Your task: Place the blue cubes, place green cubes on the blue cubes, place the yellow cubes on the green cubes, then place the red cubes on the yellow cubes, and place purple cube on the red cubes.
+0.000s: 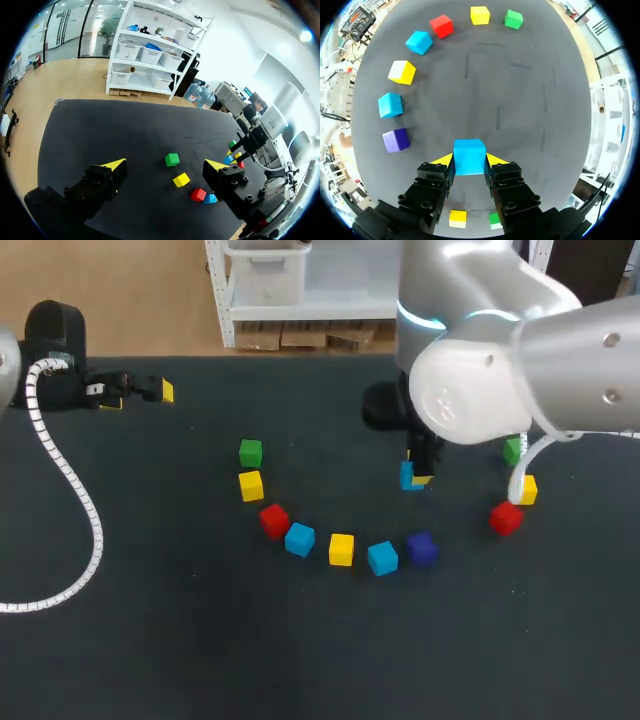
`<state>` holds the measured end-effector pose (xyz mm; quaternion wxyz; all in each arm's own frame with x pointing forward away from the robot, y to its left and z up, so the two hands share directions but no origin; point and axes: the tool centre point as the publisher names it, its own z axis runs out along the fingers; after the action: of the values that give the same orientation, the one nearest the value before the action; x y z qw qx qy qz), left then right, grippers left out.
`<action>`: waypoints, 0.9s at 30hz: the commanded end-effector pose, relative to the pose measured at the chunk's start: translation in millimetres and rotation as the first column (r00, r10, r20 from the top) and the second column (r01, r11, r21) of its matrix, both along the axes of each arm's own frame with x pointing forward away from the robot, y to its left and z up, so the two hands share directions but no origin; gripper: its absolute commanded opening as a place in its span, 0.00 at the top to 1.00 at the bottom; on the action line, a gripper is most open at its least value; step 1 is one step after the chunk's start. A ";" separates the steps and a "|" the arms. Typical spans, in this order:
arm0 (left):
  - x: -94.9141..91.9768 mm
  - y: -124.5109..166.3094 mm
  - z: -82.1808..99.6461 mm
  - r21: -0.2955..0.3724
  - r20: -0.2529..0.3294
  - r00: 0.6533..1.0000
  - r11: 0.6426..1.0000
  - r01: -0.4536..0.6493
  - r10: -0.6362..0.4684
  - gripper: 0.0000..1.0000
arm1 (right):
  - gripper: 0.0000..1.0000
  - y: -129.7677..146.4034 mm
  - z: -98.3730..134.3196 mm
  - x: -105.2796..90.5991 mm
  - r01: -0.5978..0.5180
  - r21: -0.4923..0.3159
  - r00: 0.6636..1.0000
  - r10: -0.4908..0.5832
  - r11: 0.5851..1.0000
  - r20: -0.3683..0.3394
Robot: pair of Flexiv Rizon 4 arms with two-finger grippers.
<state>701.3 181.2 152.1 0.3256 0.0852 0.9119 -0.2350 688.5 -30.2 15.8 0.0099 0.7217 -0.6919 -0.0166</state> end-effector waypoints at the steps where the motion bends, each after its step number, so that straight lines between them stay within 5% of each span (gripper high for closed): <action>1: -0.9 2.6 -1.9 -0.011 0.008 1.000 1.000 0.007 -0.007 0.00 | 1.00 -0.6 -8.5 5.7 0.002 -0.008 1.000 -0.002 1.000 -0.001; 15: -0.9 2.6 -1.9 -0.011 0.008 1.000 1.000 0.007 -0.007 0.00 | 1.00 -7.0 -21.2 21.6 0.006 -0.025 1.000 -0.006 1.000 -0.010; 22: -0.9 2.6 -1.9 -0.011 0.008 1.000 1.000 0.007 -0.007 0.00 | 0.82 -2.3 -21.3 19.8 -0.027 -0.022 1.000 0.027 0.999 0.006; 27: -0.9 2.6 -1.9 -0.011 0.008 1.000 1.000 0.007 -0.007 0.00 | 0.58 -1.0 -22.5 18.9 -0.045 -0.028 0.999 0.046 0.999 0.022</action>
<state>701.3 181.2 152.1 0.3256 0.0852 0.9119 -0.2350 710.7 -31.3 -5.1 0.0165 0.7364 -0.6763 -0.0034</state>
